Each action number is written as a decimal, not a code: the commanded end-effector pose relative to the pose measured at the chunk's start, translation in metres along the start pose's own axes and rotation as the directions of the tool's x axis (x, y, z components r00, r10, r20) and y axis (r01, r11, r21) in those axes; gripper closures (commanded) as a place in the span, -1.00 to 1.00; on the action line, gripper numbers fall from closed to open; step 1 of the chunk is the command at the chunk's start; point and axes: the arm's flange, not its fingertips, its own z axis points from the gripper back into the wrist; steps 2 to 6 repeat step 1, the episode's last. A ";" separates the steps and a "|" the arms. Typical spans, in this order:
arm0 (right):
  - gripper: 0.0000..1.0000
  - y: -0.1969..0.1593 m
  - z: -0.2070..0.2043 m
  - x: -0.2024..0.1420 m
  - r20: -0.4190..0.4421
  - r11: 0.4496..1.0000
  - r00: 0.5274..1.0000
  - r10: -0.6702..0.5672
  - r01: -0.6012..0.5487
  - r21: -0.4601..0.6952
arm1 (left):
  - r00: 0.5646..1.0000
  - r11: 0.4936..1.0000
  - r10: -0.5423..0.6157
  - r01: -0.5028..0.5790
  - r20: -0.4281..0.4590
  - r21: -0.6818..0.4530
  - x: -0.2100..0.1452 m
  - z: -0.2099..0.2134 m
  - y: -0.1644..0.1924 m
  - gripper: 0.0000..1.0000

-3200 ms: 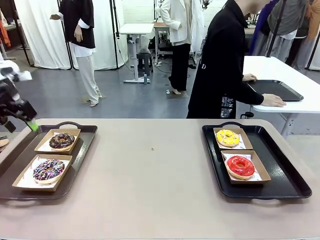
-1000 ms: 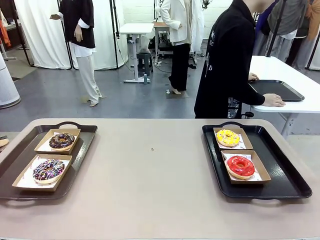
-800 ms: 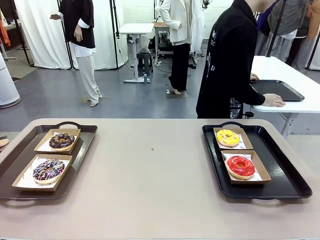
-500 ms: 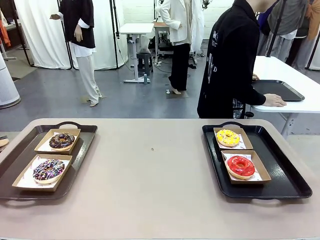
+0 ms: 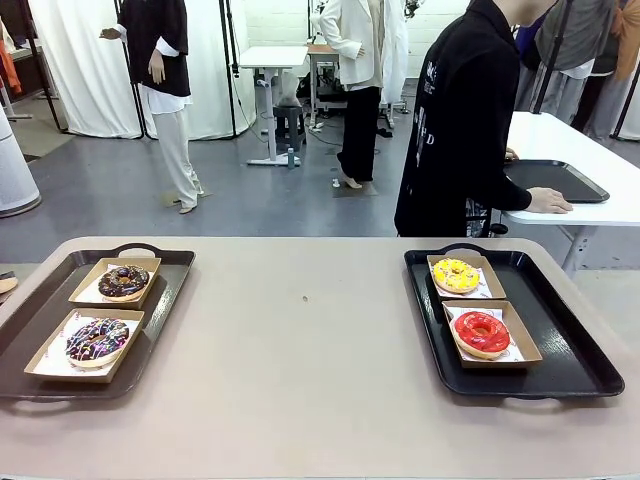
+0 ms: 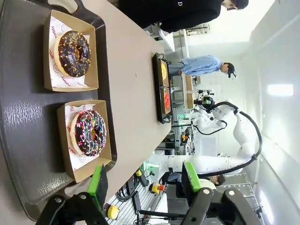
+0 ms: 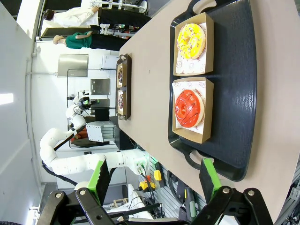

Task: Individually package the donuts and arrange them on the tray.
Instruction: Place the picked Paper togo box on the Handle tray.

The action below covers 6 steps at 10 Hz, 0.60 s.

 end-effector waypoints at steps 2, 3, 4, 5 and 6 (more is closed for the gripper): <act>-1.00 0.001 0.000 0.000 0.000 1.000 1.000 0.002 -0.002 0.003 | 1.000 1.000 0.002 -0.002 -0.004 -0.008 -0.003 0.002 0.000 -0.66; -1.00 0.001 0.000 0.000 0.000 1.000 1.000 0.002 -0.002 0.003 | 1.000 1.000 0.002 -0.002 -0.004 -0.008 -0.003 0.002 0.000 -0.66; -1.00 0.001 0.000 0.000 0.000 1.000 1.000 0.002 -0.002 0.003 | 1.000 1.000 0.002 -0.002 -0.004 -0.008 -0.003 0.002 0.000 -0.66; -1.00 0.001 0.000 0.000 0.000 1.000 1.000 0.002 -0.002 0.003 | 1.000 1.000 0.002 -0.002 -0.004 -0.008 -0.003 0.002 0.000 -0.66; -1.00 0.001 0.000 0.000 0.000 1.000 1.000 0.002 -0.002 0.003 | 1.000 1.000 0.002 -0.002 -0.004 -0.008 -0.003 0.002 0.000 -0.66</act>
